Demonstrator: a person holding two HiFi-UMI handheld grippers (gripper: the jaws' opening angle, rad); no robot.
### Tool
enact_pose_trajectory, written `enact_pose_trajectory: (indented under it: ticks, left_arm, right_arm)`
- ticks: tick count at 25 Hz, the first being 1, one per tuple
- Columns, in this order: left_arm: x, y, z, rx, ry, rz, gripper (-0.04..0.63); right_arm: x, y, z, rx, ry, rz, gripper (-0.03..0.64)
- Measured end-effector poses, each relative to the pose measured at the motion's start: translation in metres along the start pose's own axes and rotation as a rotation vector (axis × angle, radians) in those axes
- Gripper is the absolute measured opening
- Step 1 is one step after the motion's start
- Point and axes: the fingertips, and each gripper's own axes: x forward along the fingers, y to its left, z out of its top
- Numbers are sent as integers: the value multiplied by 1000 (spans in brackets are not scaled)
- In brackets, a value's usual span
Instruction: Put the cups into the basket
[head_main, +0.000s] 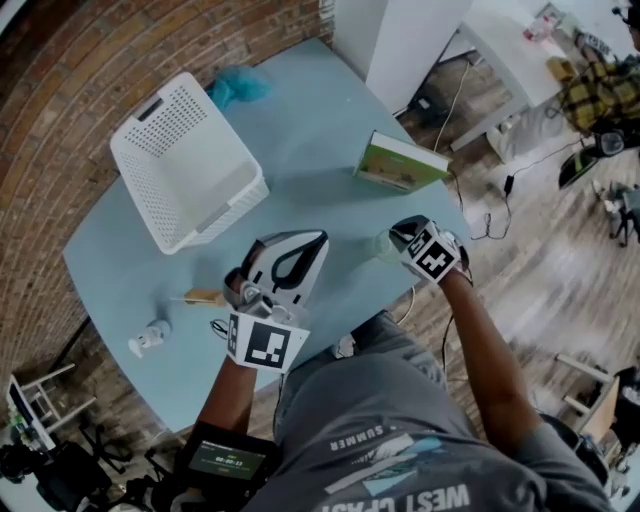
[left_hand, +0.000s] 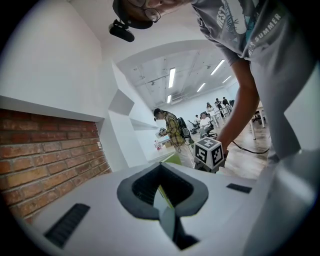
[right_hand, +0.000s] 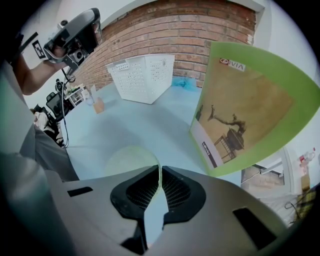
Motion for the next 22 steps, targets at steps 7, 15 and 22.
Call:
enact_pose_trajectory:
  ticks: [7,15,22]
  left_arm:
    - [-13,7,-2,-12,-7,29,-2]
    - [-34,18,-8,-23,-8,82,-2]
    - [-50,25,-14,-37,-8,133,-2]
  right_arm:
    - [-19,0,30,-33,-33,-25,32]
    - [-42,-1,75,-88,-90,-58,32]
    - [-64,-3,122,-156,-145,-83,32]
